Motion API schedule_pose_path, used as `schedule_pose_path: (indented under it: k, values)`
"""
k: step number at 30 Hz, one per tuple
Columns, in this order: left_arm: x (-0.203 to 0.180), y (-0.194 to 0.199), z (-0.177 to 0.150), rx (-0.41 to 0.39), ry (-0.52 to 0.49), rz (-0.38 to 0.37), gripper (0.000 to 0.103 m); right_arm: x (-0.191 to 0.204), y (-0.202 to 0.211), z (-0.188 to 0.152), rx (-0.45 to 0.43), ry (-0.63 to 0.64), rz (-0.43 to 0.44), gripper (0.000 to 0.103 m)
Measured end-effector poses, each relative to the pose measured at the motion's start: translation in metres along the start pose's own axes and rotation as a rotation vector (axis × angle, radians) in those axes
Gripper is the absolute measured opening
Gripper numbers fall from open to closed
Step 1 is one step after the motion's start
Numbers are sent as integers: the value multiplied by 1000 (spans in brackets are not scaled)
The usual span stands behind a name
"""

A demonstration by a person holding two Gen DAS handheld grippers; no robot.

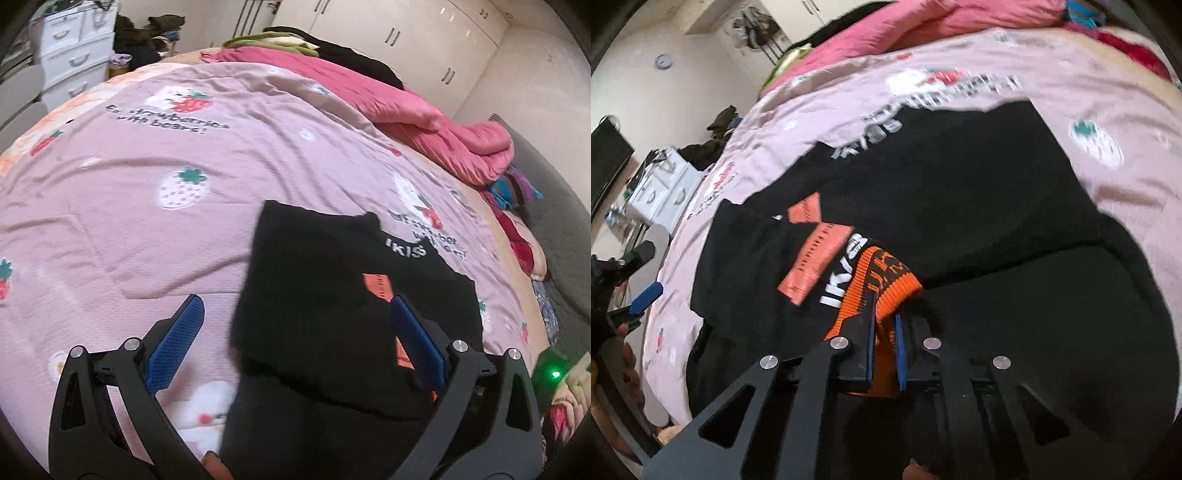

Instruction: Fold small clothes

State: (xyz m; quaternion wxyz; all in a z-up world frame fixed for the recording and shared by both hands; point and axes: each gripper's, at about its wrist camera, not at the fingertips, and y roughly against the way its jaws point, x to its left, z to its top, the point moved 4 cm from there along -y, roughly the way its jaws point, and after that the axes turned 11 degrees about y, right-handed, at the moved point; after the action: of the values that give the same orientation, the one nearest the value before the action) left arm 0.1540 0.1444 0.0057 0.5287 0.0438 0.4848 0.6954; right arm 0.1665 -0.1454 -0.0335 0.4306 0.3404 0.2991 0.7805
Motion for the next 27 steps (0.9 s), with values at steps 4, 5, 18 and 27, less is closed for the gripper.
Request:
schedule_pose_path:
  k: [4,5,18,27]
  values:
    - [12,2,2,-3,30,1,94,16,16,28,-56,105,6,7]
    - [14,3,3,-3,35,1,94,20,20,37,-69,135,12,7]
    - [0,-6,-1,10,0,-18,94,7,63,118,-225,378,-163,7]
    - [-38,-27,-4,37,-87,-25,92,-24,43,100,-175,313,-196,7]
